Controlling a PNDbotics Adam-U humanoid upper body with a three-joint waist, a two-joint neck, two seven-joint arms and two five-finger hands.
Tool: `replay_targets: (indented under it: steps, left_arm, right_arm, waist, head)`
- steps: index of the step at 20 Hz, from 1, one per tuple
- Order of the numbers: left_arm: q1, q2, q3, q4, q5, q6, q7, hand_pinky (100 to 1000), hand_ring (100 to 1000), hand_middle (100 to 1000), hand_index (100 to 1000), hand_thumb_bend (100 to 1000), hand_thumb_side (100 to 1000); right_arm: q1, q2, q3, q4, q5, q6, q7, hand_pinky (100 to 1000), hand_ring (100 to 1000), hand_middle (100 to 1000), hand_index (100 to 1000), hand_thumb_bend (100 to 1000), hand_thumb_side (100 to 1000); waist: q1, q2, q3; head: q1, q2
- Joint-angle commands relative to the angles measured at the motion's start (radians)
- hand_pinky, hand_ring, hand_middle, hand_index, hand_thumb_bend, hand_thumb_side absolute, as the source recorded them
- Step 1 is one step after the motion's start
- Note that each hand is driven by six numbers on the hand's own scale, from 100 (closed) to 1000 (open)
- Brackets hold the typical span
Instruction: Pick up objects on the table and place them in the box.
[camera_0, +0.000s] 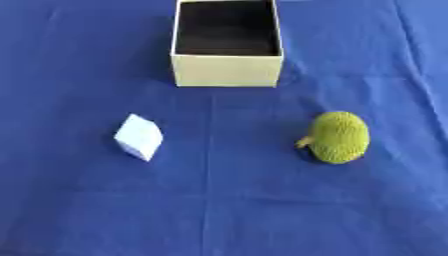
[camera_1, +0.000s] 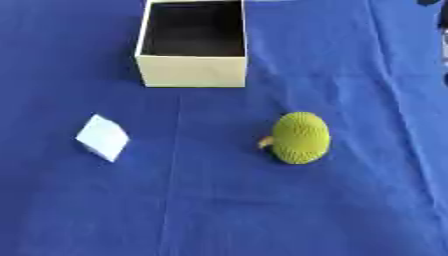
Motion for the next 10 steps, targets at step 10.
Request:
replay_targets:
  steps: [10]
  left_arm:
    - [0.010,0.030,-0.002,-0.019,-0.001,-0.001,-0.006,843,756,697,824,100,640]
  right_arm:
    - [0.009,-0.171,-0.012,-0.015,0.171,0.034,0.087,900,835,681,879,100,562]
  waist:
    - [-0.007,-0.026,-0.005]
  head:
    - [0.001,0.010]
